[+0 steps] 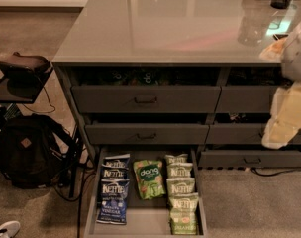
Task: Pick blue chip bag from bottom drawer and place on counter
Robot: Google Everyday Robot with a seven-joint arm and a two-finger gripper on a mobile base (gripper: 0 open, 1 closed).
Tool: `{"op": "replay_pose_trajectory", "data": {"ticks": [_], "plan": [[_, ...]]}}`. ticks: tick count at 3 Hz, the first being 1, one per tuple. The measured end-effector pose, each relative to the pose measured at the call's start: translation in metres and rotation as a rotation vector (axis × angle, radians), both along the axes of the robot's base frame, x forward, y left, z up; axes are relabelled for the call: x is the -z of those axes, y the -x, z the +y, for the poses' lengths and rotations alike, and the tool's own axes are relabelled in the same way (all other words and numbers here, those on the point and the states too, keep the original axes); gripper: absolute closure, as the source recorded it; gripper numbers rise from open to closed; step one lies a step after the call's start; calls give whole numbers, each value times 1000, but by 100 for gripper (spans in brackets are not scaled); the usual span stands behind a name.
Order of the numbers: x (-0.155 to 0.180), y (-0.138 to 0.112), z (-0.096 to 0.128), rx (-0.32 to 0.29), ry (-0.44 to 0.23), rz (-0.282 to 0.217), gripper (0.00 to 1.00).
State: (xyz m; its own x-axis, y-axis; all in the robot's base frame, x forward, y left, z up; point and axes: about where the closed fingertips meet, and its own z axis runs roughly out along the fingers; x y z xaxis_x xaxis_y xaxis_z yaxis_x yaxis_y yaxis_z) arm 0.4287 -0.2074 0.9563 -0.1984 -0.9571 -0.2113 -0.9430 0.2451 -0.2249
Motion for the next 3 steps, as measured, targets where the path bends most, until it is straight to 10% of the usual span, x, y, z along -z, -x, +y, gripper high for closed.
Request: {"op": "replay_pose_trajectory", "data": {"ticks": [3], "plan": [[237,61,136,-132,-484,232,0]]}}
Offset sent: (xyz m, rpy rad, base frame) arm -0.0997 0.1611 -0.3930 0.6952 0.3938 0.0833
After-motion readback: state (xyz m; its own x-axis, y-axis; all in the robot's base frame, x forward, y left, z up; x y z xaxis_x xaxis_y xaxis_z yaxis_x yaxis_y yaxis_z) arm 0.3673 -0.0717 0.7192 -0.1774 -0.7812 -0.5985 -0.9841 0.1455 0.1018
